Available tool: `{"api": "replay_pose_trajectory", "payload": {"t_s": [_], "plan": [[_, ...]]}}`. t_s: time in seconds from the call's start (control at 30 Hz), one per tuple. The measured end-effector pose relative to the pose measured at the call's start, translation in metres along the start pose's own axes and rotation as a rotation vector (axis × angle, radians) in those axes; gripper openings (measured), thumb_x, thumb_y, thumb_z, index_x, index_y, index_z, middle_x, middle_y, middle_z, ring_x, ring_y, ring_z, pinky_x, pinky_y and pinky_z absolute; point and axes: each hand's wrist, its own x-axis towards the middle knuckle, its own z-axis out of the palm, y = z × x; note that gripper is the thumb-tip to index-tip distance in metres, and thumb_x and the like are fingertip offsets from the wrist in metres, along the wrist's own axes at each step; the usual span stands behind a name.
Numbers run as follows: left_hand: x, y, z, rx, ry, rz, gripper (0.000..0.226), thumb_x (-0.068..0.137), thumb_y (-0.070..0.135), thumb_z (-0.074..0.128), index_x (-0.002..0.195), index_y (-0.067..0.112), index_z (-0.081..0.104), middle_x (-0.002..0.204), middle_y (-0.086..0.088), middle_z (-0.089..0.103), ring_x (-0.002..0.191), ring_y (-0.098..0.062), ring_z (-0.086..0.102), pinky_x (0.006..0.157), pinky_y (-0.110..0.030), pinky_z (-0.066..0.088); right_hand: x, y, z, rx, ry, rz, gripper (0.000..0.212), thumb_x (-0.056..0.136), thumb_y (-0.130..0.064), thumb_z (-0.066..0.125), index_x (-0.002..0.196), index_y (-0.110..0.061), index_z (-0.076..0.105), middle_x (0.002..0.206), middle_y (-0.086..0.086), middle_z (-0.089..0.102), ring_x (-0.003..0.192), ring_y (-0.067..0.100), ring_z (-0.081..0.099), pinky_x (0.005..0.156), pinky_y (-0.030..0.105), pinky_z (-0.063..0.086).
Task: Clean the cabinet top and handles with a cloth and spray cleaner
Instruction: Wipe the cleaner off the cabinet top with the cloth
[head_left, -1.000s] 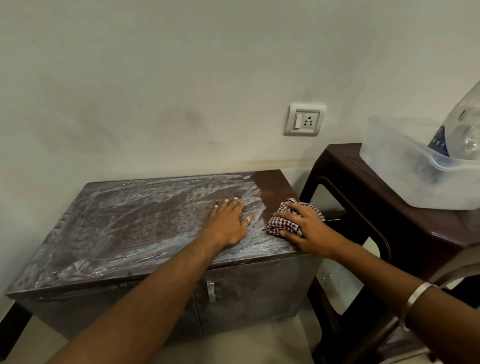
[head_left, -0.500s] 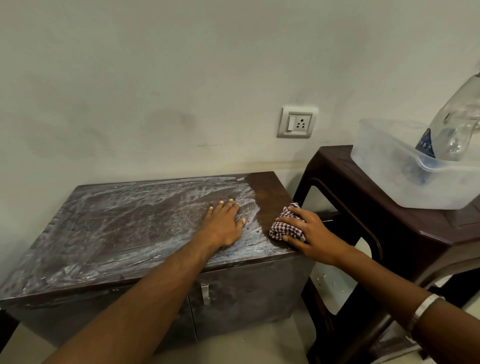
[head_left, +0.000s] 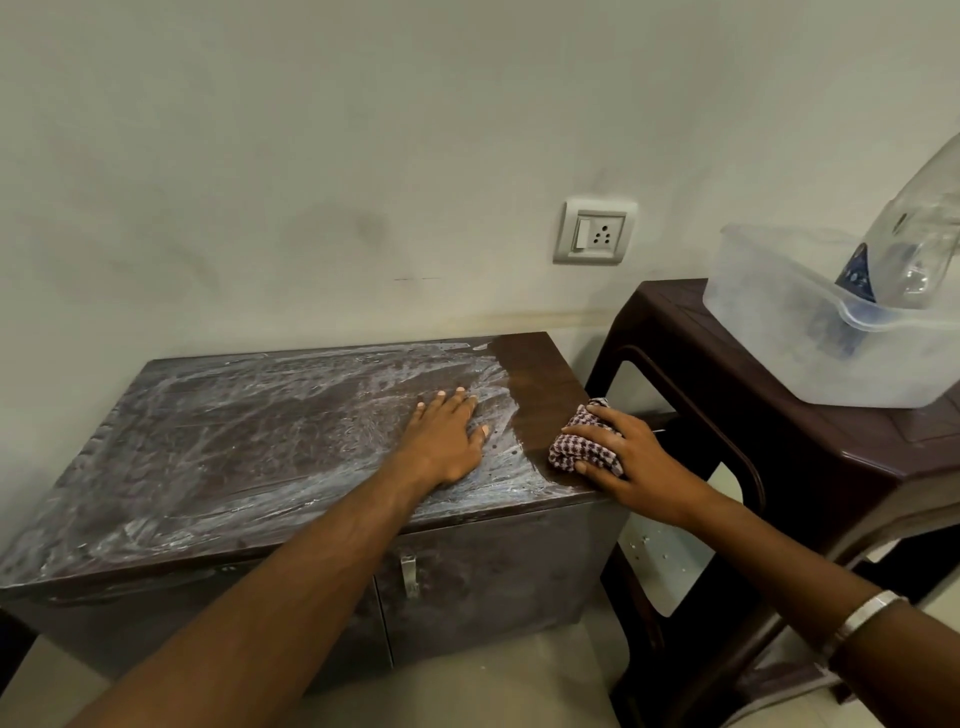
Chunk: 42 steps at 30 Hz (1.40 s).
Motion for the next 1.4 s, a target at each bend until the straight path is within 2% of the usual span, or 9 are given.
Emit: {"api": "replay_pose_trajectory", "payload": {"t_s": [0.1,0.27,0.4,0.6,0.8,1.0,1.13,1.27,1.4], "plan": [[-0.001,0.001,0.001,-0.008,-0.001,-0.004,0.061,0.104,0.045,0.023,0.156,0.019,0.008,0.164,-0.001,0.0,0.151,-0.022,-0.002,0.122,-0.043,-0.004,0.0,-0.004,0.006,0.002,0.022,0.001,0.051,0.089,-0.048,0.055,0.137,-0.037,0.043,0.152,-0.002,0.025,0.141,0.02,0.018,0.118,0.04,0.018],[0.0,-0.001,0.001,-0.007,0.01,0.001,0.061,0.103,0.045,0.025,0.156,0.018,0.01,0.164,-0.002,0.001,0.151,-0.022,-0.001,0.122,-0.044,-0.003,-0.015,-0.006,0.004,-0.015,0.009,-0.059,0.062,0.084,-0.07,0.037,0.138,-0.04,0.039,0.151,-0.005,0.026,0.141,0.018,0.02,0.116,0.036,0.019],[-0.001,-0.001,0.002,-0.034,0.014,-0.008,0.061,0.103,0.044,0.026,0.156,0.017,0.01,0.164,-0.002,0.002,0.151,-0.022,-0.001,0.122,-0.043,-0.004,-0.021,-0.001,-0.001,-0.014,-0.013,-0.056,0.068,0.081,-0.078,0.03,0.138,-0.042,0.037,0.152,-0.006,0.026,0.141,0.019,0.021,0.116,0.043,0.024],[-0.003,-0.001,0.003,-0.022,0.021,-0.013,0.061,0.103,0.046,0.024,0.156,0.018,0.011,0.164,-0.002,0.002,0.151,-0.022,-0.001,0.121,-0.043,-0.003,-0.012,-0.012,0.0,-0.021,-0.002,-0.028,0.052,0.089,-0.05,0.054,0.138,-0.036,0.042,0.151,-0.002,0.027,0.141,0.02,0.021,0.117,0.043,0.022],[-0.007,-0.001,0.003,-0.001,0.02,-0.015,0.061,0.103,0.046,0.024,0.156,0.019,0.01,0.164,-0.002,0.002,0.151,-0.022,-0.001,0.122,-0.043,-0.002,-0.022,-0.014,0.002,-0.089,-0.026,-0.12,0.062,0.086,-0.069,0.033,0.139,-0.038,0.04,0.153,-0.005,0.025,0.143,0.015,0.018,0.117,0.033,0.016],[-0.014,-0.002,0.003,0.007,0.009,-0.016,0.061,0.104,0.046,0.022,0.156,0.018,0.008,0.164,-0.002,0.0,0.151,-0.022,-0.002,0.122,-0.042,-0.002,-0.022,-0.014,-0.001,-0.051,-0.043,-0.06,0.054,0.089,-0.054,0.05,0.139,-0.037,0.04,0.153,-0.005,0.024,0.143,0.019,0.017,0.118,0.043,0.021],[-0.017,-0.001,0.003,0.019,0.001,-0.014,0.061,0.104,0.045,0.022,0.156,0.018,0.006,0.164,-0.001,-0.001,0.151,-0.022,-0.003,0.122,-0.042,-0.003,-0.015,-0.033,0.007,-0.059,-0.001,-0.085,0.052,0.09,-0.052,0.052,0.138,-0.033,0.044,0.152,0.001,0.029,0.142,0.019,0.021,0.118,0.037,0.018],[-0.019,-0.003,0.004,0.026,0.004,-0.016,0.062,0.104,0.045,0.022,0.156,0.018,0.006,0.164,-0.002,-0.001,0.151,-0.022,-0.002,0.12,-0.042,-0.003,-0.015,-0.044,0.013,-0.057,-0.036,-0.134,0.059,0.087,-0.064,0.038,0.138,-0.037,0.043,0.153,-0.002,0.027,0.142,0.017,0.02,0.118,0.036,0.018],[-0.02,-0.007,0.003,0.02,0.002,-0.024,0.063,0.103,0.046,0.024,0.156,0.019,0.005,0.164,-0.001,-0.001,0.151,-0.021,-0.002,0.122,-0.043,-0.001,-0.021,-0.038,0.005,-0.075,-0.06,-0.15,0.05,0.091,-0.053,0.048,0.139,-0.038,0.042,0.153,-0.002,0.026,0.142,0.015,0.019,0.118,0.033,0.015]]}}
